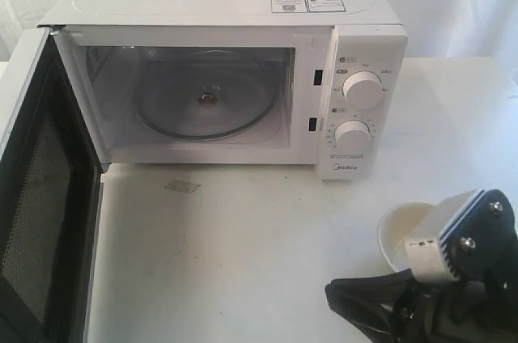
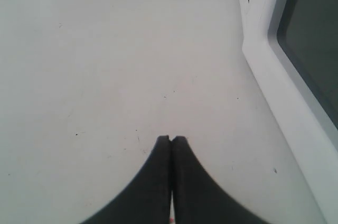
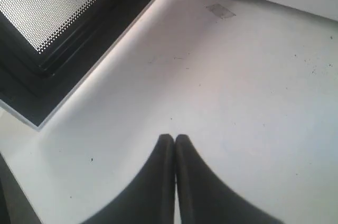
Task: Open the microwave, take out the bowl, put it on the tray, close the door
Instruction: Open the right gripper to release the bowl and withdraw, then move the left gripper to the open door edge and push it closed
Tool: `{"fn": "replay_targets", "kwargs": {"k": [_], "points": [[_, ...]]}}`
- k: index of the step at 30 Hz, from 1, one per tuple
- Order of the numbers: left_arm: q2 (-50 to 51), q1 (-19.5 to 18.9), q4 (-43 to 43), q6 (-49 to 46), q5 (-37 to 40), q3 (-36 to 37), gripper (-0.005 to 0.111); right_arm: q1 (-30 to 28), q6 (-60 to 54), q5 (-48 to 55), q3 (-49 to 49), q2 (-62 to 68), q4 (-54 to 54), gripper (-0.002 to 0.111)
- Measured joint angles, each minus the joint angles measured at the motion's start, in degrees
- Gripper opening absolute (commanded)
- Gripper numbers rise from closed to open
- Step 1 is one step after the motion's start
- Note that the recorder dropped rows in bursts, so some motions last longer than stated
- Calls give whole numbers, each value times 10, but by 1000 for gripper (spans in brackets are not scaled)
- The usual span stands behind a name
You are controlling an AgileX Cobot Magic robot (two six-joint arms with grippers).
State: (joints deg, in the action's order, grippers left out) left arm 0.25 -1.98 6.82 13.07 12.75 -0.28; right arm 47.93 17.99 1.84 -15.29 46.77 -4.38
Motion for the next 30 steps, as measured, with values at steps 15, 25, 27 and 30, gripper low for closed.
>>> {"fn": "replay_targets", "kwargs": {"k": [15,25,27,30], "points": [[0,0,0,0,0,0,0,0,24,-93,107,0,0,0],[0,0,-48,80,-32,1,0,0,30,-117,126,0,0,0],[0,0,-55,119,-67,1,0,0,31,-121,126,0,0,0],[0,0,-59,152,-145,1,0,0,31,-124,126,0,0,0]]}}
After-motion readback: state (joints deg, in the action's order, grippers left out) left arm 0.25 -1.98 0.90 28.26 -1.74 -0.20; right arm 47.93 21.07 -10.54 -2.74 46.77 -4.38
